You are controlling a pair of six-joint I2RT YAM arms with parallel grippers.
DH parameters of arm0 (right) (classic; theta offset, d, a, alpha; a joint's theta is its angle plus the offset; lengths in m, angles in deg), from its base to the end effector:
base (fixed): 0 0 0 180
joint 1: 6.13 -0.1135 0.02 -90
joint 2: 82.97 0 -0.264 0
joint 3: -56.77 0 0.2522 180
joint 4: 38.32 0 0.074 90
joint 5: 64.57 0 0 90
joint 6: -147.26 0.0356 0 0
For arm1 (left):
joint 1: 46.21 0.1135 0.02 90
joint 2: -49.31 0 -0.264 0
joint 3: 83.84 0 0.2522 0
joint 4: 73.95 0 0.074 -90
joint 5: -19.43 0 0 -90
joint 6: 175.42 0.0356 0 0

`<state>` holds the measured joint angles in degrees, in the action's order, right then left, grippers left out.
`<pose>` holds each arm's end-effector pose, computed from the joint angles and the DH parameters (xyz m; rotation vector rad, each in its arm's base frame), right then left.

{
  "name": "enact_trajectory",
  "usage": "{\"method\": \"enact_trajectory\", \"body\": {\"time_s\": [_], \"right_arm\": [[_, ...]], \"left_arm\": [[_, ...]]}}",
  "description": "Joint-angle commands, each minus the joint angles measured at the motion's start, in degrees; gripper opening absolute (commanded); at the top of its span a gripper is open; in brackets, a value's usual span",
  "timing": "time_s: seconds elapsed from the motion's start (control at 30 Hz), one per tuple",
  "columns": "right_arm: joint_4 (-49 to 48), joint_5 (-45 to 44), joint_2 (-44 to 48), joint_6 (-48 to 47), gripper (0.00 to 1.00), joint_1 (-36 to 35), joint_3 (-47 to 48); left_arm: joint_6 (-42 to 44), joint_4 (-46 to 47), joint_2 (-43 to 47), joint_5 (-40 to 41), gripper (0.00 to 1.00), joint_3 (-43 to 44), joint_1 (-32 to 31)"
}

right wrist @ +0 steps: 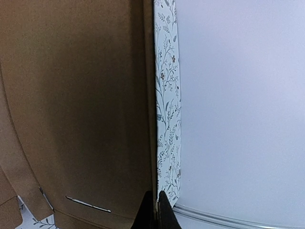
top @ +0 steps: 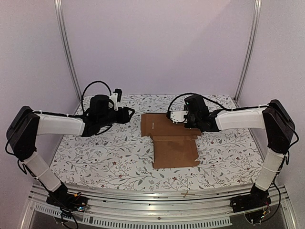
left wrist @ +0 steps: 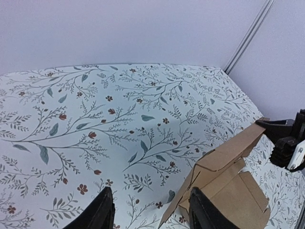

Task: Fold the paper box

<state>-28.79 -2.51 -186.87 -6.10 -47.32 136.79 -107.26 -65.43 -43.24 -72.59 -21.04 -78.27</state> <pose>0.3135 0.2522 0.2096 -1.5251 1.5440 -0.7478 0.2984 -0.1884 0.2124 0.2020 1.9882 -0.6512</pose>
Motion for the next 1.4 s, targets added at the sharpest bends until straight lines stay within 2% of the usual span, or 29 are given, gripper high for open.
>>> {"method": "enact_trajectory", "body": {"time_s": [0.0, 0.33, 0.7, 0.97, 1.23, 1.3, 1.37], "right_arm": [[2.7, 0.2, 1.5, 0.6, 0.00, -0.3, 0.6], [7.8, 0.3, 0.5, 3.4, 0.00, -0.4, 3.5], [8.5, 0.2, 0.2, 3.7, 0.00, -0.8, 4.2], [9.6, 0.3, -0.2, 5.2, 0.00, -0.8, 5.2], [10.4, 0.5, -0.7, 5.9, 0.00, -0.9, 6.0], [10.9, 0.5, -0.7, 5.8, 0.00, -0.9, 6.3], [11.9, 0.6, -0.8, 5.4, 0.00, -1.0, 6.6]], "left_arm": [[0.5, -6.0, -2.2, -1.1, 0.54, 7.5, 0.0], [3.8, -15.9, -8.4, 0.8, 0.52, 17.5, -3.1], [6.3, -17.3, -12.2, 1.8, 0.51, 20.5, -6.4], [7.3, -17.6, -13.9, 1.8, 0.50, 20.9, -7.9], [7.2, -19.2, -14.6, 5.7, 0.46, 20.3, -8.6], [7.9, -19.1, -13.5, 5.8, 0.46, 19.8, -8.9], [11.7, -14.5, -9.5, 6.3, 0.46, 15.6, -10.0]]}}
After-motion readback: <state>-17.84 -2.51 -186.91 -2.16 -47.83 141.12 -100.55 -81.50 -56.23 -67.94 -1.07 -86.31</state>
